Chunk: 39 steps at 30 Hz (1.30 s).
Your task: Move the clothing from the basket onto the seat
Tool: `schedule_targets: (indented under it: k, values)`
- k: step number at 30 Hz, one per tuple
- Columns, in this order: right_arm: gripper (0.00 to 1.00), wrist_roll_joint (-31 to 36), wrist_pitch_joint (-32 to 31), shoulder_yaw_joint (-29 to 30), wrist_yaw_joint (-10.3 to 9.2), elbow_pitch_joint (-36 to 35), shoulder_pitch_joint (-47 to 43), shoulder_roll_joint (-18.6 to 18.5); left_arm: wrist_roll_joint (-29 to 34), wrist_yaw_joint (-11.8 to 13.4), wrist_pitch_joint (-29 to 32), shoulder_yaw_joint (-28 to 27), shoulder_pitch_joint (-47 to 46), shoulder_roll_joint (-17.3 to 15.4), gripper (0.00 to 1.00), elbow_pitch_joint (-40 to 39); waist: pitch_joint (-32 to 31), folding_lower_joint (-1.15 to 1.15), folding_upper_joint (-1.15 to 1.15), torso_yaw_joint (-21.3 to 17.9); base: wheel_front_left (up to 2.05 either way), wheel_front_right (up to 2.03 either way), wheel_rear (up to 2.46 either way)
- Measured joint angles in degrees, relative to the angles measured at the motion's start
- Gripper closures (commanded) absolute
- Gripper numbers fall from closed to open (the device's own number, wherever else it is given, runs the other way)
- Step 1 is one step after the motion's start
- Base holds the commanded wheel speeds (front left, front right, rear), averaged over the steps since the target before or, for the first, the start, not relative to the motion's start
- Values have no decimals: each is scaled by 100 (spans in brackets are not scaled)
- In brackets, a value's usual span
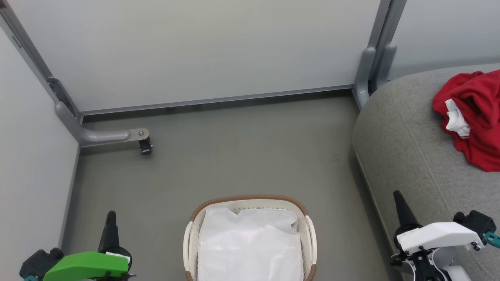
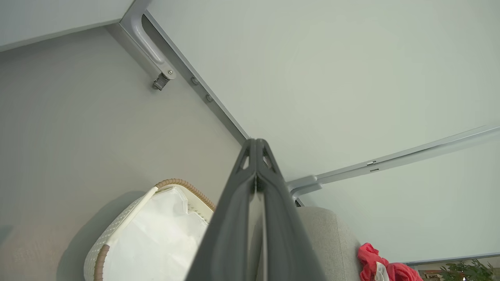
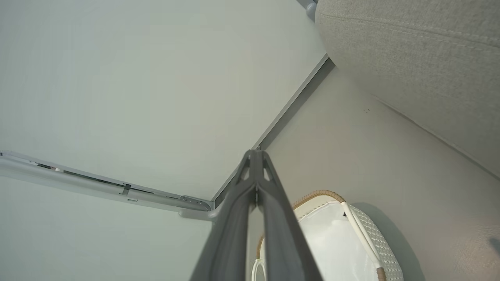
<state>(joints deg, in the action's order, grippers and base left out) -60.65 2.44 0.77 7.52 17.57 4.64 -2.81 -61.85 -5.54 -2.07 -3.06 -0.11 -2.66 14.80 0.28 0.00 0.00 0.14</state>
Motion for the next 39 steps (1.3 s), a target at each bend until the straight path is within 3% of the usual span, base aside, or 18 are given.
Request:
schedule_targets:
  k: [39]
  values:
    - [100,-2026,-553,343,-2,-221,74,-8,-1935,-108,555,-221,-357,-1,100,-40,-6,0,0,-8,0,0,0]
